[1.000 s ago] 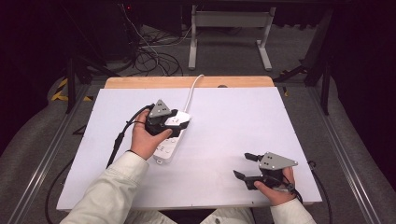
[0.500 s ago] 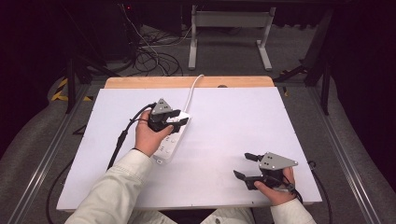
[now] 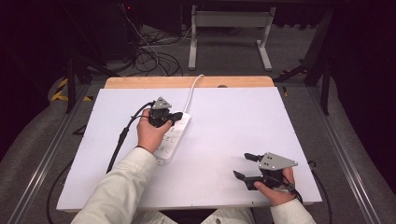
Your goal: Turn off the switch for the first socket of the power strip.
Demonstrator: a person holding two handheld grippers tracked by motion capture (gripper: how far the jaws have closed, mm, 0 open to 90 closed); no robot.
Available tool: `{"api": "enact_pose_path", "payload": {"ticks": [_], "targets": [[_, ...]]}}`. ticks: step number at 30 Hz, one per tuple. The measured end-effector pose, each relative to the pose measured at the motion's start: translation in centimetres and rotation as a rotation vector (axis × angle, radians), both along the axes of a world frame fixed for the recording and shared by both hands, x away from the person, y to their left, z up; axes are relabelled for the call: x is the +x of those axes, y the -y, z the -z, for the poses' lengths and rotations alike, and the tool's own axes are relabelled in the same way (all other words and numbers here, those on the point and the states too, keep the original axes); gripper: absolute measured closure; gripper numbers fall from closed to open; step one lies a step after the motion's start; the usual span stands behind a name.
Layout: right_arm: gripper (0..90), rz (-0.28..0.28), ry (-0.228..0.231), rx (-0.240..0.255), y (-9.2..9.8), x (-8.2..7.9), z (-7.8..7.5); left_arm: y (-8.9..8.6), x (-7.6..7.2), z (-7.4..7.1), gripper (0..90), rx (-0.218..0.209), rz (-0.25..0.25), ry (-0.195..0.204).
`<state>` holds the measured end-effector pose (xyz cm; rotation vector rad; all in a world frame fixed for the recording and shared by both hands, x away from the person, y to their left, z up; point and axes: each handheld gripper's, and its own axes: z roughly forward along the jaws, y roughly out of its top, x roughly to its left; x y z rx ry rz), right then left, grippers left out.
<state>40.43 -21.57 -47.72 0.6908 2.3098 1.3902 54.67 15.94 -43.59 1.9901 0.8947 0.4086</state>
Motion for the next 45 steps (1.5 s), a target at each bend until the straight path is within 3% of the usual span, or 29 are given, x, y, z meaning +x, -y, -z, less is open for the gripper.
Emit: {"api": "enact_pose_path", "payload": {"ticks": [6, 8, 15, 19, 28, 45], "targets": [[25.3, -0.004, -0.002, 0.001, 0.0, 0.0, 0.0, 0.5, 0.6, 0.6, 90.0, 0.025, -0.006, -0.016], [25.3, -0.003, 0.0, 0.0, 0.0, 0.0, 0.0, 0.9, 0.8, 0.9, 90.0, 0.06, -0.004, -0.01], [25.3, -0.006, -0.001, 0.0, 0.0, 0.0, 0.0, 1.5, 1.2, 1.3, 90.0, 0.081, -0.01, -0.033], [25.3, -0.009, -0.003, 0.001, 0.0, -0.1, 0.0, 1.8, 1.4, 1.8, 90.0, 0.12, -0.014, -0.036], [25.2, -0.011, -0.004, 0.002, 0.0, 0.0, 0.1, 2.0, 1.7, 2.3, 90.0, 0.146, -0.025, -0.06], [25.2, -0.013, -0.007, -0.001, -0.1, 0.0, 0.1, 2.1, 1.9, 2.5, 90.0, 0.175, -0.018, -0.056]]}}
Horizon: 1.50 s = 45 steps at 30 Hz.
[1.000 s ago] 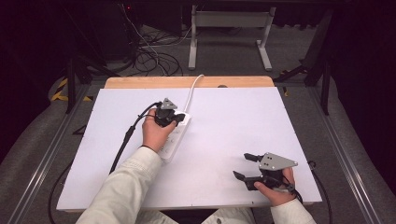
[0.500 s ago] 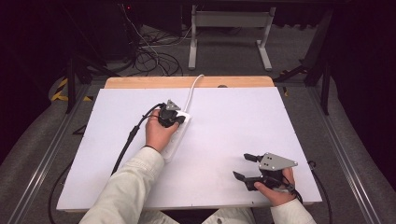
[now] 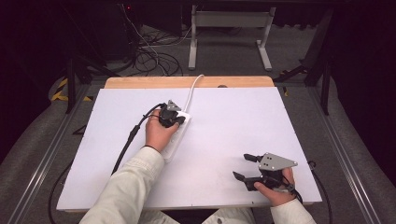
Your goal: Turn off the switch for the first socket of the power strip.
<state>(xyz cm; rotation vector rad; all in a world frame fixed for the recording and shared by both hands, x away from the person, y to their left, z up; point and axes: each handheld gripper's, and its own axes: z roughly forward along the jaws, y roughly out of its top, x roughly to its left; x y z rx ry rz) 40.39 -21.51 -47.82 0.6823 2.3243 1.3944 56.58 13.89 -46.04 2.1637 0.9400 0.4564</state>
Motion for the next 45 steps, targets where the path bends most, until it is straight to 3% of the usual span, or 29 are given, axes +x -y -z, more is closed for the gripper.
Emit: {"api": "enact_pose_path", "payload": {"ticks": [22, 29, 45], "targets": [[25.1, -0.008, 0.0, -0.007, -0.2, -0.09, 0.03, 0.21, 0.02, 0.07, 90.0, 0.011, -0.011, -0.006], [25.1, -0.006, 0.003, -0.014, -0.26, -0.14, 0.01, 0.48, -0.18, 0.08, 90.0, 0.033, -0.016, 0.012], [25.1, -0.01, 0.009, -0.025, -0.4, -0.21, 0.01, 0.89, -0.31, -0.07, 90.0, 0.058, -0.036, 0.012]]}}
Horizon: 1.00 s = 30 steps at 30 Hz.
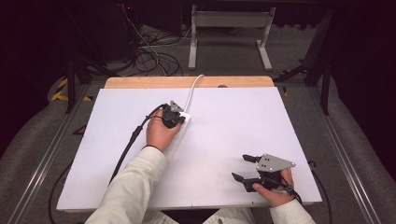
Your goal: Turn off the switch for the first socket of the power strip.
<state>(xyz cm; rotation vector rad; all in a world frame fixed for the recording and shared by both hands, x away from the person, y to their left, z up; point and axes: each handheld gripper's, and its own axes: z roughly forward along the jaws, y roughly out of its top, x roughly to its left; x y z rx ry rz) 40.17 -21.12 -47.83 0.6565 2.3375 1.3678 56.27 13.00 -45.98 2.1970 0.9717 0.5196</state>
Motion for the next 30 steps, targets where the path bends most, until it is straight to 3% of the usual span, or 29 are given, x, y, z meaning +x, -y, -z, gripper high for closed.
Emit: {"api": "enact_pose_path", "payload": {"ticks": [15, 18, 20, 26, 30], "targets": [[25.1, -0.001, 0.001, -0.011, -0.1, 0.0, 0.1, 0.4, -0.1, 0.0, 90.0, 0.024, -0.024, -0.004], [24.9, -0.001, 0.003, -0.009, -0.1, 0.0, 0.1, 0.4, -0.1, -0.2, 90.0, 0.033, -0.015, -0.007], [24.9, 0.002, 0.001, -0.005, 0.0, 0.1, 0.1, 0.1, 0.0, -0.9, 90.0, 0.052, 0.018, -0.011], [24.9, 0.004, -0.003, -0.007, 0.0, 0.2, 0.1, 0.1, -0.7, -2.0, 90.0, -0.03, 0.049, 0.011], [24.9, 0.006, 0.002, -0.007, 0.0, 0.1, 0.1, -0.1, -1.1, -2.7, 90.0, -0.063, 0.055, 0.013]]}}
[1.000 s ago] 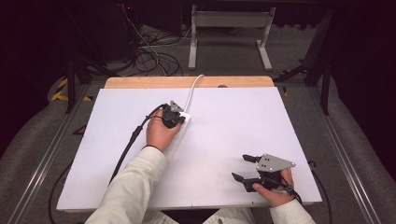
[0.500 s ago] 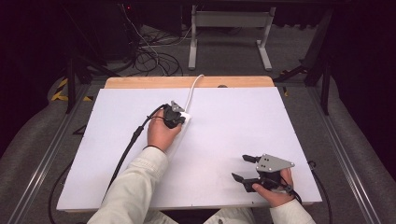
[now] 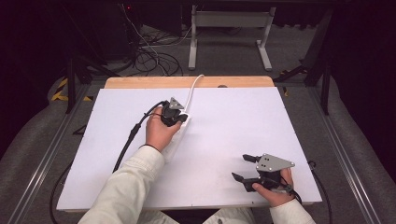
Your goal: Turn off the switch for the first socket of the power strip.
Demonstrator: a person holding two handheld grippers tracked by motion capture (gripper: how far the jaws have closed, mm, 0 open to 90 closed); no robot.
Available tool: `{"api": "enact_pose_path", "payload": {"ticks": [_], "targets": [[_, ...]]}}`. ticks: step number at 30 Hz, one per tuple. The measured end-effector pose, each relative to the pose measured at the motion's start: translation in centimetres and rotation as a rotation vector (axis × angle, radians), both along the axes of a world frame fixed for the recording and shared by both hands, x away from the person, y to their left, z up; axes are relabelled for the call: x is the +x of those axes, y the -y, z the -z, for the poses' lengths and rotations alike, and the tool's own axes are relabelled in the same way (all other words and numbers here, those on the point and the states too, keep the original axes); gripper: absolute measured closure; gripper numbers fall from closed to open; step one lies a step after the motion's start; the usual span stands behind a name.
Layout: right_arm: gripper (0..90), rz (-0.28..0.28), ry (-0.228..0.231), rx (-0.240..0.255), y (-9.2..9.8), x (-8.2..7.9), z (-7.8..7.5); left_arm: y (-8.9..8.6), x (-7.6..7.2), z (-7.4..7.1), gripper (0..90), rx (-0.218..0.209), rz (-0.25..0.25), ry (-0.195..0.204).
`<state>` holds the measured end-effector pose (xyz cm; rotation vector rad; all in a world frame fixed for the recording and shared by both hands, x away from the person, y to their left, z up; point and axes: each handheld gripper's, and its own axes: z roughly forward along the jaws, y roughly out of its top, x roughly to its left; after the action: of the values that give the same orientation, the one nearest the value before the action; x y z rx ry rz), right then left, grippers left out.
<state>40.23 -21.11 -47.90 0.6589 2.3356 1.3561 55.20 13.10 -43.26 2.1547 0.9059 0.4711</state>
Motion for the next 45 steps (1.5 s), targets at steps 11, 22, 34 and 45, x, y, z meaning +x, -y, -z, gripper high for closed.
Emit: {"api": "enact_pose_path", "payload": {"ticks": [11, 22, 34, 45], "targets": [[24.9, 0.0, -0.003, 0.005, 0.1, 0.1, 0.0, -1.2, -0.7, -1.8, 90.0, -0.055, -0.007, 0.012], [24.9, 0.0, -0.007, 0.005, 0.0, 0.1, 0.1, -2.1, -1.4, -2.8, 90.0, -0.057, -0.004, 0.031], [24.8, 0.004, -0.008, 0.016, 0.1, 0.1, 0.0, -3.4, -4.2, -4.5, 70.9, -0.131, 0.038, 0.095], [24.9, 0.009, -0.011, 0.018, 0.1, 0.1, 0.0, -5.1, -7.7, -5.6, 49.4, -0.194, 0.077, 0.163]]}}
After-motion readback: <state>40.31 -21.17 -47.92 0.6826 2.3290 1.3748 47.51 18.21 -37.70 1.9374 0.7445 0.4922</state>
